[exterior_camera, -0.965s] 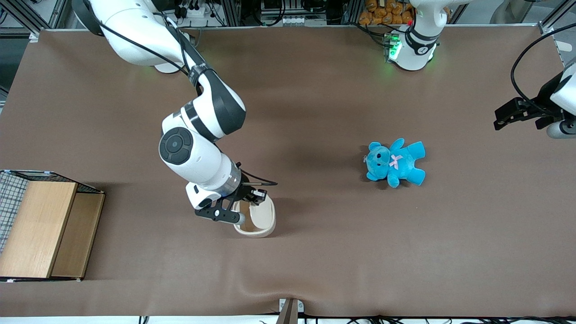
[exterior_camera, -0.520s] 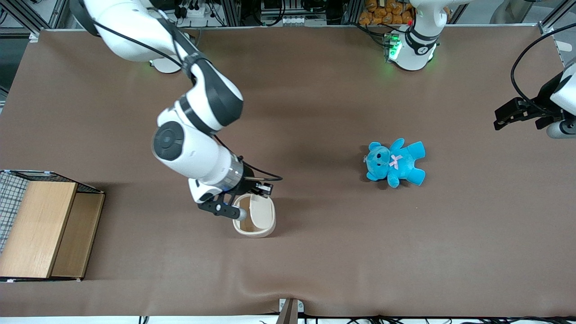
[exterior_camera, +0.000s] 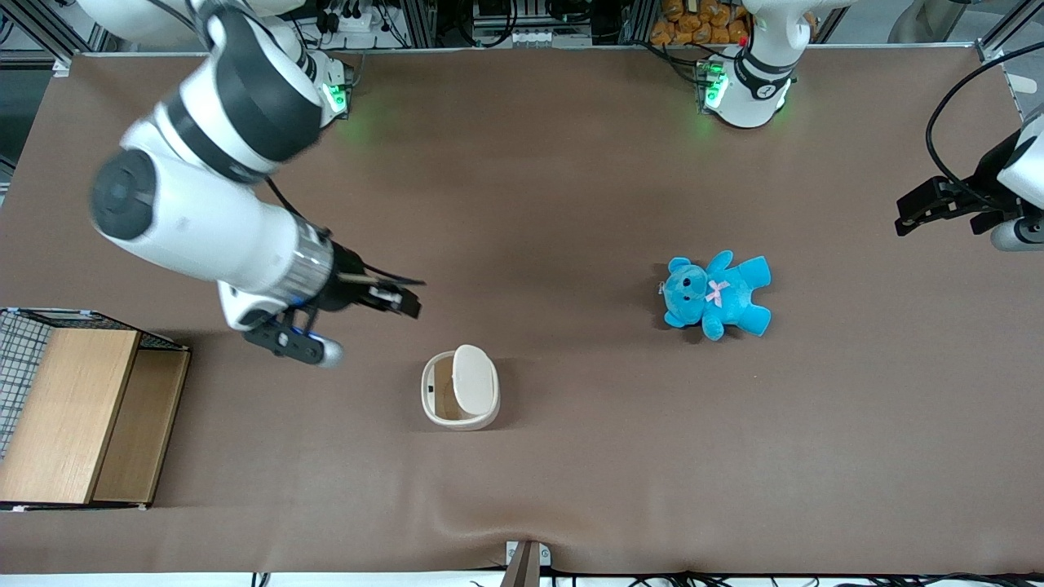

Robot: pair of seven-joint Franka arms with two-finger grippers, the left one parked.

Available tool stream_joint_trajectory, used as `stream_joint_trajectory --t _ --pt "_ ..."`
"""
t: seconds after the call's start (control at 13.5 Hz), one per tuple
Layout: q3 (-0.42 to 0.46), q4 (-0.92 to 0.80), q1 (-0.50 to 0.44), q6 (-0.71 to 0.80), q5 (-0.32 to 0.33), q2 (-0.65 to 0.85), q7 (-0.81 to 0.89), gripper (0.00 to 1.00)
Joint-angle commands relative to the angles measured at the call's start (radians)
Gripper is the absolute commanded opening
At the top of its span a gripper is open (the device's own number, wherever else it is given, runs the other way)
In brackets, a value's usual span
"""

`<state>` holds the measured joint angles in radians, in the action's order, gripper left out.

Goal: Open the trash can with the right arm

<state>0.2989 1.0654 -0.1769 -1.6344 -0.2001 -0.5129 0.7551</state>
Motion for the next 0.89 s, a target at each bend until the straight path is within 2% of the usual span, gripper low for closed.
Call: stream_joint_trajectory --t 0.0,0.45,0.67,0.82 --pt "0.019 0.035 0.074 0.079 -0.01 0.065 -0.055 1.0" --pt "0.0 0.033 0.18 0.238 0.008 0.105 -0.255 1.0" --pt "-0.037 0.036 0.166 0.26 0.115 0.184 -0.266 1.0" --pt "-0.061 0.042 0.169 0.3 0.128 0.223 -0.348 1.0"
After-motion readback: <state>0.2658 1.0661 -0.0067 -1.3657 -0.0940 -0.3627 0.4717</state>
